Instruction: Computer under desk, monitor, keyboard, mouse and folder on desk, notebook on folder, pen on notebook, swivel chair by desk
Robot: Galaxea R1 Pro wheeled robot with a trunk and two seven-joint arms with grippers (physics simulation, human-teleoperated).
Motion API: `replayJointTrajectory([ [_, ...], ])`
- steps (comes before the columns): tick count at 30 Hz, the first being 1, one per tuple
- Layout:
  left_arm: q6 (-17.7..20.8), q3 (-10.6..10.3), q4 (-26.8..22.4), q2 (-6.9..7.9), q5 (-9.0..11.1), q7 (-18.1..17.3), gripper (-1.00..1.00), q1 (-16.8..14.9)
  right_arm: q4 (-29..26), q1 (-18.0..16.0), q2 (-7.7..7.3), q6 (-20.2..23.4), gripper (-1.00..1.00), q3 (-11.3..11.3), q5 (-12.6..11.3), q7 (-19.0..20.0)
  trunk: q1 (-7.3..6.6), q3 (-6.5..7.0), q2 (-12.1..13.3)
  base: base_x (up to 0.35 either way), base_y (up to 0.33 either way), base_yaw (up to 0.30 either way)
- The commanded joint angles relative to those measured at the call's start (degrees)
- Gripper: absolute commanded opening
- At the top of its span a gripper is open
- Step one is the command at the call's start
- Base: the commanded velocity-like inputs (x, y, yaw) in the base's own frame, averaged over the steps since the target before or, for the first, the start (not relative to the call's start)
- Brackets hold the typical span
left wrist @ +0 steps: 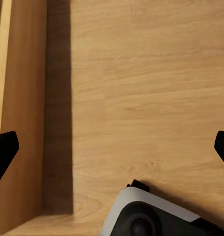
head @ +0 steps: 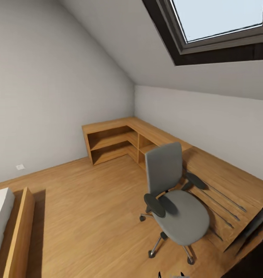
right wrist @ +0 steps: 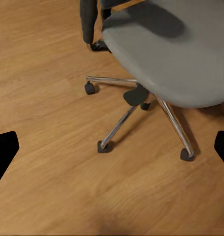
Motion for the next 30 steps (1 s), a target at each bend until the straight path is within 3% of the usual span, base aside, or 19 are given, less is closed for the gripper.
replayJointTrajectory([
  [1, -0.12, -0.43, 0.03, 0.0, 0.01, 0.39, 1.0, -0.05, -0.06, -0.04, 0.03, 0.41, 1.0, 0.52, -0.05, -0.53, 0.06, -0.15, -0.11, 0.317, 0.093, 0.271],
  [7, -0.12, -0.39, 0.05, 0.0, 0.01, 0.38, 1.0, -0.05, -0.1, -0.04, 0.43, 2.03, 1.0, 0.51, -0.05, -0.58, 0.06, -0.29, -0.11, 0.256, 0.063, 0.271],
  [17, -0.07, -0.38, 0.06, -0.03, 0.0, 0.36, 1.0, -0.05, -0.1, -0.04, 0.45, 2.57, 1.0, 0.42, 0.01, -0.53, 0.06, -0.53, -0.11, 0.049, 0.01, 0.251],
  [23, 1.11, -0.42, 0.03, -0.01, -0.03, 0.31, 1.0, -0.05, -0.05, 0.0, 0.24, 2.58, 1.0, 0.45, 0.33, -0.14, 0.06, -0.6, -0.11, 0.005, 0.001, 0.082],
  [30, 2.84, -0.51, -0.02, 0.0, -0.08, 0.29, 1.0, -0.05, -0.03, 0.2, 0.02, 2.58, 1.0, 0.49, 2.61, 0.99, 0.06, -0.61, -0.11, 0.001, 0.0, 0.018],
])
